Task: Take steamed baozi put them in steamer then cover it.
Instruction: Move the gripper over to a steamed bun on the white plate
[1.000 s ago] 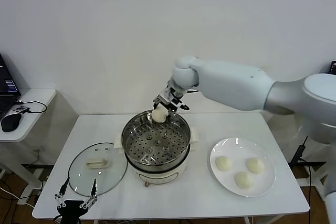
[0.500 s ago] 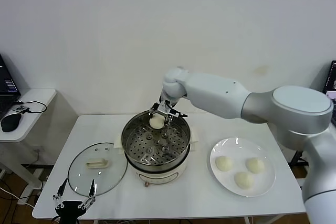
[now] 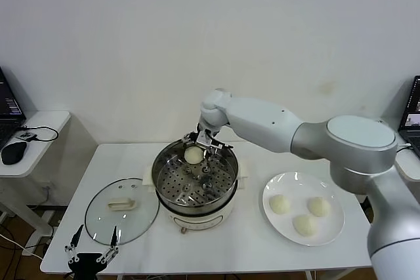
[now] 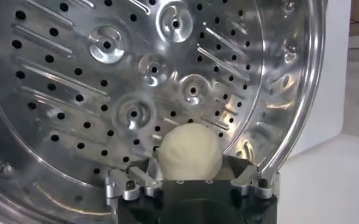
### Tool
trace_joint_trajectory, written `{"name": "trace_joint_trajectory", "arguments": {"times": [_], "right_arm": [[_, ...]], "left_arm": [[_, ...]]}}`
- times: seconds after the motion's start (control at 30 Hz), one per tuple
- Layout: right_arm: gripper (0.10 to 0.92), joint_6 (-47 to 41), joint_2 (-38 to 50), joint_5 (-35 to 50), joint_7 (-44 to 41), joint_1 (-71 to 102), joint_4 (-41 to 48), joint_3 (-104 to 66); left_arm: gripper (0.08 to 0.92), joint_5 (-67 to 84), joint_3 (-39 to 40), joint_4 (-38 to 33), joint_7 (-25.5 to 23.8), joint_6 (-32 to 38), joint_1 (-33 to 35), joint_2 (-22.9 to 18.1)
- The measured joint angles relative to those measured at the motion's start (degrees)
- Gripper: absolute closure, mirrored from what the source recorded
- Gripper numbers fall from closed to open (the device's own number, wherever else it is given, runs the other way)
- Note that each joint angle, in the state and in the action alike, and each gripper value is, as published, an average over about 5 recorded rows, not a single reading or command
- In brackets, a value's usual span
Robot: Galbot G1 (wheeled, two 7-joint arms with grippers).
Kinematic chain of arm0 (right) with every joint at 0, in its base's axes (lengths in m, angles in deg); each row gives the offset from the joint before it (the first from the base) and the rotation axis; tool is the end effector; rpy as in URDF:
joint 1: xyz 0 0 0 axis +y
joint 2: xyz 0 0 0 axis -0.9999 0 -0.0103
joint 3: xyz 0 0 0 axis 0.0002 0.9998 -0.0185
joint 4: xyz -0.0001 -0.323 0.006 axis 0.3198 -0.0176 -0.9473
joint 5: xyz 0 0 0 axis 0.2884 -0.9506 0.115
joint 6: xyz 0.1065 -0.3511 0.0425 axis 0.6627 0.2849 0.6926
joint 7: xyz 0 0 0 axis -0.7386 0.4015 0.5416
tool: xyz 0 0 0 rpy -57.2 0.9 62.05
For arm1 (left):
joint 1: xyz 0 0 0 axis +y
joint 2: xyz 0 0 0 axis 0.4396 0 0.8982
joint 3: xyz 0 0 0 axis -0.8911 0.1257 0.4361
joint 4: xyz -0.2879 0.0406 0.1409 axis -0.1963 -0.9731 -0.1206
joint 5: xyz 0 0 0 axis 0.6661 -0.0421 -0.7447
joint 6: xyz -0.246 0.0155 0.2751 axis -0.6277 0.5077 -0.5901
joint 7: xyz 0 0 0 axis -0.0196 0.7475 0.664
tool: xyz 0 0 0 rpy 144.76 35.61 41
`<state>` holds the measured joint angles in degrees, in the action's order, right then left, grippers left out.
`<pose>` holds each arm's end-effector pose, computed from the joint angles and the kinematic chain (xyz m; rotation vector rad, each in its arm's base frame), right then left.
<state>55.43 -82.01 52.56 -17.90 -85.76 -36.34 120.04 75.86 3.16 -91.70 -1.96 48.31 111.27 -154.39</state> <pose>0.5740 0.2040 -0.0988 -1.9035 0.6928 -2.3604 0.1173 0.0990 -0.3454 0.1435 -3.0293 -0.4319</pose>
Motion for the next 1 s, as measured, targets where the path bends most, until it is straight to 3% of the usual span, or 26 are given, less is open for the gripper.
{"name": "trace_joint_trajectory", "arguments": {"times": [0.5, 0.73, 1.0], "right_arm": [[0.203, -29.68, 15.70, 22.60, -4.84, -14.96, -21.89, 4.30], [0.203, -39.31, 27.52, 25.61, -4.39, -18.09, -33.08, 7.89], [0.203, -43.69, 41.17, 23.27, -4.49, -12.02, -40.58, 6.66]], "left_arm": [[0.177, 0.57, -0.61, -1.66, -0.56, -0.09, 0.84, 1.05], [0.177, 0.97, -0.86, -1.83, -0.95, -0.18, 0.34, 1.49], [0.177, 0.76, -0.64, -1.02, -1.24, -0.14, 0.28, 1.24]]}}
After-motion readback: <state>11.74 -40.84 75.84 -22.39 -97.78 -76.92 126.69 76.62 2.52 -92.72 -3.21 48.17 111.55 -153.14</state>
